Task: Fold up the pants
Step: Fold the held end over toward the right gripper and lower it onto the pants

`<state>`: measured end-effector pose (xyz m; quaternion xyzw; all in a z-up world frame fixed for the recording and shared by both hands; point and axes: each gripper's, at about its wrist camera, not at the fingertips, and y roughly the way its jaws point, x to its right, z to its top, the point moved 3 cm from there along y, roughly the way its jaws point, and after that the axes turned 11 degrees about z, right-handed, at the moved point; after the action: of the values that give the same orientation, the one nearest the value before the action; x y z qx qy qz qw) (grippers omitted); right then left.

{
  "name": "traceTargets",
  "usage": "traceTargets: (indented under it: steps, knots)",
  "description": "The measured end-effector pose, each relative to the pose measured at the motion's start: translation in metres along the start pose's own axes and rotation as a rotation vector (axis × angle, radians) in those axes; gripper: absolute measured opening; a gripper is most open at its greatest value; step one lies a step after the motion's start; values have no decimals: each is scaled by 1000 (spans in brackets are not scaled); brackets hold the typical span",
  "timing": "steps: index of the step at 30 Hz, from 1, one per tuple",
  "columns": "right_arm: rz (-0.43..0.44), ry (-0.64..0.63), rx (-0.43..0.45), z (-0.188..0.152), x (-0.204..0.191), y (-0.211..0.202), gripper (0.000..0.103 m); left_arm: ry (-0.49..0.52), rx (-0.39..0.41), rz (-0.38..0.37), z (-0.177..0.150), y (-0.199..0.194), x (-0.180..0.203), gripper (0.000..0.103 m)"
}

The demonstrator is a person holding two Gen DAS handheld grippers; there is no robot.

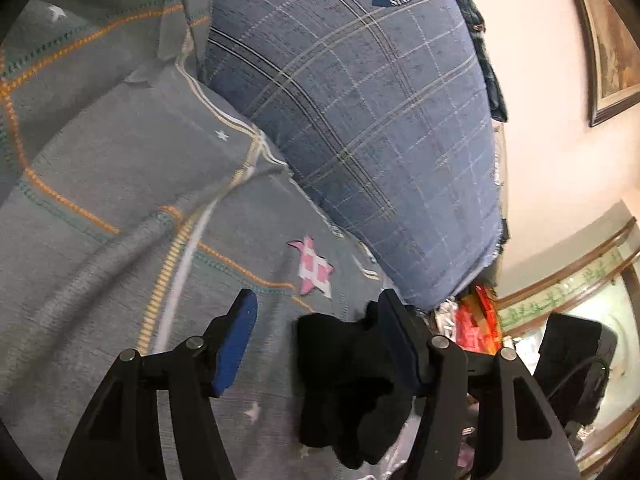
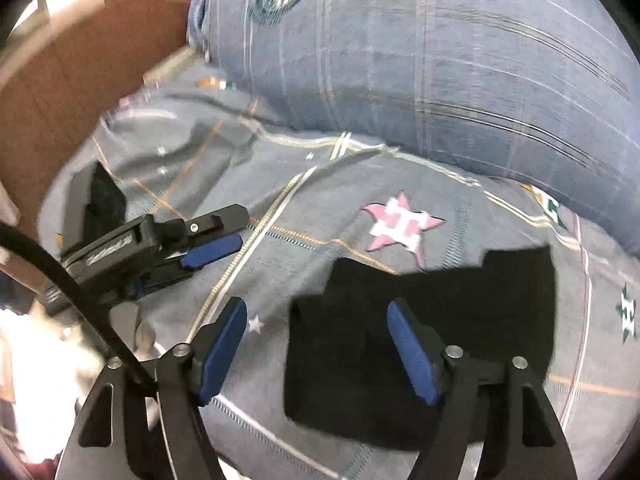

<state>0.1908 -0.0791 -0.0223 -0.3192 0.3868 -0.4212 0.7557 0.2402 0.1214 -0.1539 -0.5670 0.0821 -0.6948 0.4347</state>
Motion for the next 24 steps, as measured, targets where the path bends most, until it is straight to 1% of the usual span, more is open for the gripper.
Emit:
traceTargets:
  steps: [2, 4, 5, 6, 7, 8, 9, 10, 12, 14, 16, 17, 18, 19, 20, 21, 22, 24]
  knots:
    - [-71, -41, -78, 4, -11, 30, 79, 3, 23, 37, 2, -4, -4, 61]
    - [-208, -115, -170, -4, -13, 54, 79, -1, 42, 63, 6, -9, -9, 61]
    - [-282, -151, -198, -10, -11, 62, 73, -7, 47, 65, 7, -11, -11, 61]
    - [-307, -158, -204, -14, -7, 62, 48, -14, 53, 60, 8, -14, -12, 61]
    - [-293, -128, -193, -16, -2, 56, 32, -22, 61, 51, 10, -17, -14, 61]
    - [-247, -64, -155, -14, 4, 43, 31, -28, 66, 44, 11, -20, -15, 61]
    - [-201, -15, -117, -12, 10, 30, 17, -32, 74, 40, 12, -22, -16, 61]
    - [-173, 22, -88, -8, 15, 21, 11, -35, 82, 42, 13, -24, -17, 61]
    - [-151, 70, -26, 3, 21, 3, 11, -38, 88, 45, 14, -25, -18, 61]
    - [-150, 100, 10, 12, 27, -2, 11, -41, 82, 43, 13, -24, -18, 61]
    - [-114, 154, 6, 18, 34, 8, 13, -39, 80, 47, 12, -23, -17, 61]
    - [-86, 190, -6, 18, 38, 18, 16, -37, 78, 49, 11, -22, -17, 61]
    - [-51, 220, -26, 17, 41, 29, 26, -37, 75, 50, 11, -21, -17, 61]
    - [-8, 243, -48, 15, 44, 42, 46, -37, 72, 49, 10, -21, -17, 61]
    - [60, 275, -58, 12, 46, 51, 54, -37, 69, 46, 9, -21, -17, 61]
    - [117, 302, -38, 10, 47, 51, 62, -33, 67, 34, 8, -21, -15, 61]
    - [165, 322, -9, 10, 50, 47, 62, -29, 65, 23, 7, -22, -13, 61]
    - [293, 360, 75, 13, 55, 22, 62, -10, 65, -3, 5, -23, -6, 61]
